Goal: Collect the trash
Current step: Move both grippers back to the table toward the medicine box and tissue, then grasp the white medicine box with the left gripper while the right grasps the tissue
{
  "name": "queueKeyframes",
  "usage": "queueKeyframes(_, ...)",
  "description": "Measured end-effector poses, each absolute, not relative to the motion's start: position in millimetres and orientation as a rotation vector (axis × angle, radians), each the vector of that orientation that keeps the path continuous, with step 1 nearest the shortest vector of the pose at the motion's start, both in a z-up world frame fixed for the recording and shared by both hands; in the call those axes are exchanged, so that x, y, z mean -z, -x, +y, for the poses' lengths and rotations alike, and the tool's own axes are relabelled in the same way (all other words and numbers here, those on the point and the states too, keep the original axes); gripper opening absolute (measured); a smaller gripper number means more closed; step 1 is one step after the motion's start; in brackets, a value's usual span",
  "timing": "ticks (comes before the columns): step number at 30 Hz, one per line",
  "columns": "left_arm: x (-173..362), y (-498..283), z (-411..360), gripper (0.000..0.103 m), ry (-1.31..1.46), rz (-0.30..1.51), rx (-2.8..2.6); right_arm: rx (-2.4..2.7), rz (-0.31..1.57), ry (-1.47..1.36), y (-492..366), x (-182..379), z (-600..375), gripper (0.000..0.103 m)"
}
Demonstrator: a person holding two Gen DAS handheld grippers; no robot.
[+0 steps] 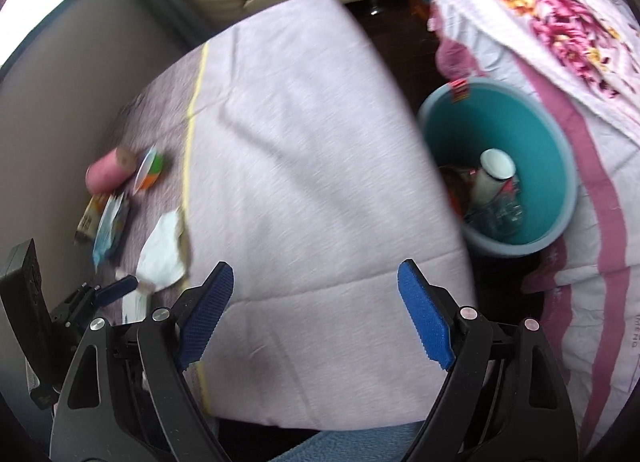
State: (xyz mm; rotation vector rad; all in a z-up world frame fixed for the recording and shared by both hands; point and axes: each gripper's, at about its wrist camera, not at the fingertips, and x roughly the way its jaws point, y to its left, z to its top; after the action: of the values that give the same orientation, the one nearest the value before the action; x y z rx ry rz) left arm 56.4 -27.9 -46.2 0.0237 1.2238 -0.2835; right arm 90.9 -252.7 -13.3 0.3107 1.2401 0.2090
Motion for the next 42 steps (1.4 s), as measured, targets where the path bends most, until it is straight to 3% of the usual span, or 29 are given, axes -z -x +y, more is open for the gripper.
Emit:
queueKeyframes(19, 82.2, -11.2, 48.2, 0.093, -0.01, 1.324, 0.114, -0.392, 1.337, -0.156, -67.2, 26.9, -153.7, 0.08)
queueKeyframes(26, 78.0, -10.1, 55.9, 0.094, 0.004, 1.286, 0.128, -0.399, 1.336, -0.117, -70.6, 26.1, -141.6, 0.08)
queueKeyframes(27, 75.7, -9.0, 58.7, 0.091, 0.023, 1.268, 0.135, -0.4, 1.334, -0.112, -71.4, 25.8, -141.7, 0.08)
queueKeyframes(28, 74.0, -9.1, 59.9, 0.077, 0.034, 1.256, 0.139, -0.402, 1.33, -0.102, -72.8, 25.4, -138.9, 0.08)
queueKeyframes(31, 62.9, -8.6, 71.4, 0.065, 0.075, 1.217, 0.141, -0.408, 1.313, -0.07, -77.2, 25.2, -130.9, 0.08)
queueKeyframes(42, 43.0, -18.2, 136.3, 0.064, 0.238, 1.144, 0.108, -0.53, 1.263, 0.078, -105.6, 40.6, -68.8, 0.08)
